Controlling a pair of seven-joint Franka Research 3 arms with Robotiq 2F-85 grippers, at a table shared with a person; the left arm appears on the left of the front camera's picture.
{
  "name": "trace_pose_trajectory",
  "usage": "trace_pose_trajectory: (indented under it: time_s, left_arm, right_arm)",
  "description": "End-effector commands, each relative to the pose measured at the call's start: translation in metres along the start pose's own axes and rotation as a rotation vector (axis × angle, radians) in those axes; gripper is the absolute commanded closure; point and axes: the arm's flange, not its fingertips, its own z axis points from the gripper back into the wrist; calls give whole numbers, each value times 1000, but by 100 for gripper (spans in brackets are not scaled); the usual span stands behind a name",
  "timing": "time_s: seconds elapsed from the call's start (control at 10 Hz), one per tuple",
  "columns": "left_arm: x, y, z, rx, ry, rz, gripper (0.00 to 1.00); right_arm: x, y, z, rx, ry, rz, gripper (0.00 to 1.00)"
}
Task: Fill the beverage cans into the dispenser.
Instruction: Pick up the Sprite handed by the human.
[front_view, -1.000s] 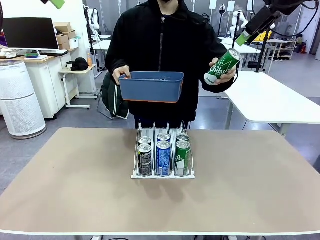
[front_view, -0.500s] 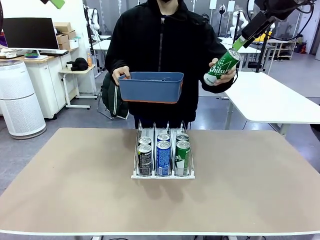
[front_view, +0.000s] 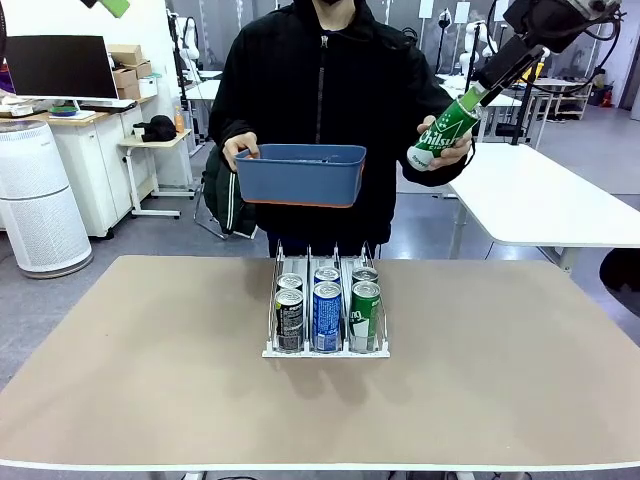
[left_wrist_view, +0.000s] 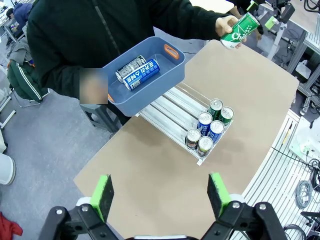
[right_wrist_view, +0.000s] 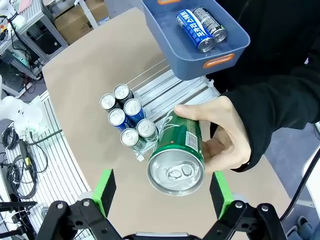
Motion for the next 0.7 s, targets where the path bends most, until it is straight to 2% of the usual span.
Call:
trace_pose_trajectory:
  time_s: [0.0, 0.6]
  left_arm:
    - [0, 0, -1, -1, 2, 5, 0]
    - [0, 0, -1, -1, 2, 5, 0]
  right_arm:
    - [-5, -4, -7, 21, -25, 26, 0]
    - [-1, -16, -20, 69, -14, 15, 0]
